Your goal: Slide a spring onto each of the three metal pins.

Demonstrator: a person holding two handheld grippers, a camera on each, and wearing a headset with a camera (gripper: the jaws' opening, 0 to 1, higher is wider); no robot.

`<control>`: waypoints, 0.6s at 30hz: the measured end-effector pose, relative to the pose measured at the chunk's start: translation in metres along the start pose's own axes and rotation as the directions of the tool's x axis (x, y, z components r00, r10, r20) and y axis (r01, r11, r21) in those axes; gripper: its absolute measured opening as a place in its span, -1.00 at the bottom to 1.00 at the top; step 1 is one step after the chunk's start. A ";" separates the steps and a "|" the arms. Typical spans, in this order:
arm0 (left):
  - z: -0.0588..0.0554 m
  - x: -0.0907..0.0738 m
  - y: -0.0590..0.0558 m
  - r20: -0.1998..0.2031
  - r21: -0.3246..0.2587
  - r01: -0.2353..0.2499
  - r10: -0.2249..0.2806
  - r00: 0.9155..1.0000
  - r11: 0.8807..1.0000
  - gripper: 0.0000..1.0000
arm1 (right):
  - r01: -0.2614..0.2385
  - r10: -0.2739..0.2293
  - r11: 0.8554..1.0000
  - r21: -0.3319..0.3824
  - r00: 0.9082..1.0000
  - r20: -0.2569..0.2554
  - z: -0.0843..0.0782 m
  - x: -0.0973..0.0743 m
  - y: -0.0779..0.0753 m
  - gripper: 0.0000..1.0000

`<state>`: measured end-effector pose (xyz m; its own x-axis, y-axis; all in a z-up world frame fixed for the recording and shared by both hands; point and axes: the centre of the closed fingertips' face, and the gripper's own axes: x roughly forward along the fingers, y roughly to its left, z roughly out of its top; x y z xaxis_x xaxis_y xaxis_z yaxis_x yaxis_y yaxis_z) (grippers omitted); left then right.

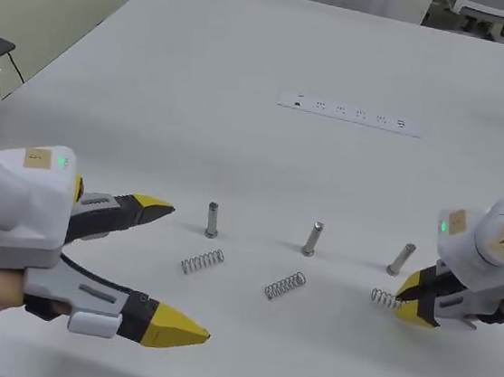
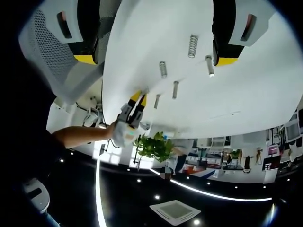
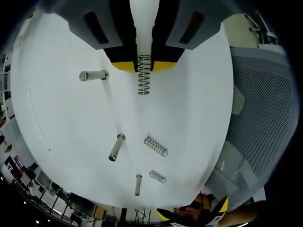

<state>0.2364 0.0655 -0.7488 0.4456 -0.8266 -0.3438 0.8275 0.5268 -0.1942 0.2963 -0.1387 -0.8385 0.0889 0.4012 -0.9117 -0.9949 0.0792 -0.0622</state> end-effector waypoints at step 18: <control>0.009 0.027 -0.018 -0.019 0.037 0.085 -0.085 0.996 0.996 0.90 | -0.009 0.014 0.997 -0.079 0.998 0.065 0.043 -0.017 0.028 -0.83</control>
<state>0.2365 0.0322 -0.7465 0.3674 -0.8643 -0.3434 0.8745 0.4467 -0.1888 0.2687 -0.1044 -0.8072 0.0782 0.4604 -0.8842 -0.9963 0.0035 -0.0863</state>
